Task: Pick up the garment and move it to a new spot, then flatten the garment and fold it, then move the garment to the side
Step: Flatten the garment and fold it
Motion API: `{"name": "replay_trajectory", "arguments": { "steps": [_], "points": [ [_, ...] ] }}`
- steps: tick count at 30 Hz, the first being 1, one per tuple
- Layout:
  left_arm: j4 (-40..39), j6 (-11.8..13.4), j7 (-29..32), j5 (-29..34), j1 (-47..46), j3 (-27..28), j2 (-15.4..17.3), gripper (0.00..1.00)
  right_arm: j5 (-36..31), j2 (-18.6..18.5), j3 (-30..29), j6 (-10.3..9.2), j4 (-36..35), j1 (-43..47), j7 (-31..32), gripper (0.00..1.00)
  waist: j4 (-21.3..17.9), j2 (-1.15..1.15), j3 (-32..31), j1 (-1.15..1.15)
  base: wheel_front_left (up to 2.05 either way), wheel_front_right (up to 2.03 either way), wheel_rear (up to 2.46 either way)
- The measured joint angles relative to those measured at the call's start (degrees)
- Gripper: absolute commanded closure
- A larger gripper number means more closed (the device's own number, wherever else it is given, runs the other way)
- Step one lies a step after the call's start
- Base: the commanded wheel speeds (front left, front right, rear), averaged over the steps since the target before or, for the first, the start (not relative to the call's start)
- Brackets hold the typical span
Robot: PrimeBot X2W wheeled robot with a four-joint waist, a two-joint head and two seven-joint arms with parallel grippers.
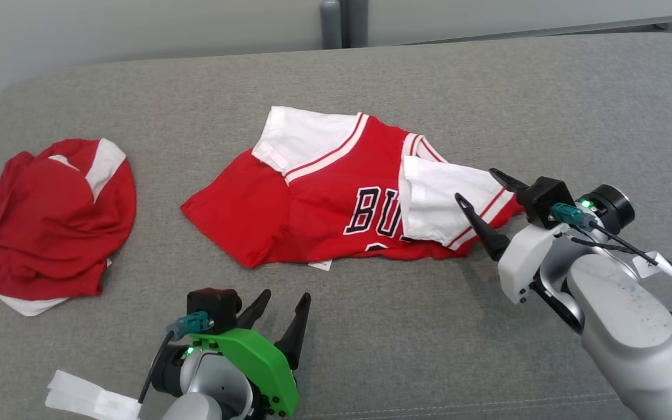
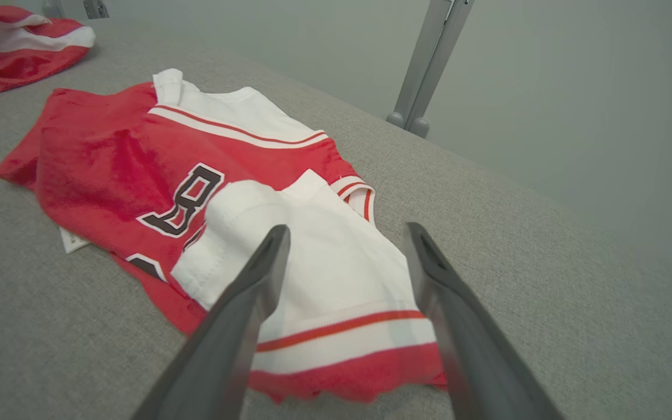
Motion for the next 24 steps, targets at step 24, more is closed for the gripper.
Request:
{"name": "replay_trajectory", "arguments": {
  "steps": [24],
  "points": [
    [1.88,-2.59,1.40,-1.20,-0.92,-3.37,-0.66,0.00,7.77,-4.22,-1.54,0.00,4.57,-5.10,6.91,0.00,13.91,0.00,1.36,0.00,0.00,0.00,0.00]
  ]
}}
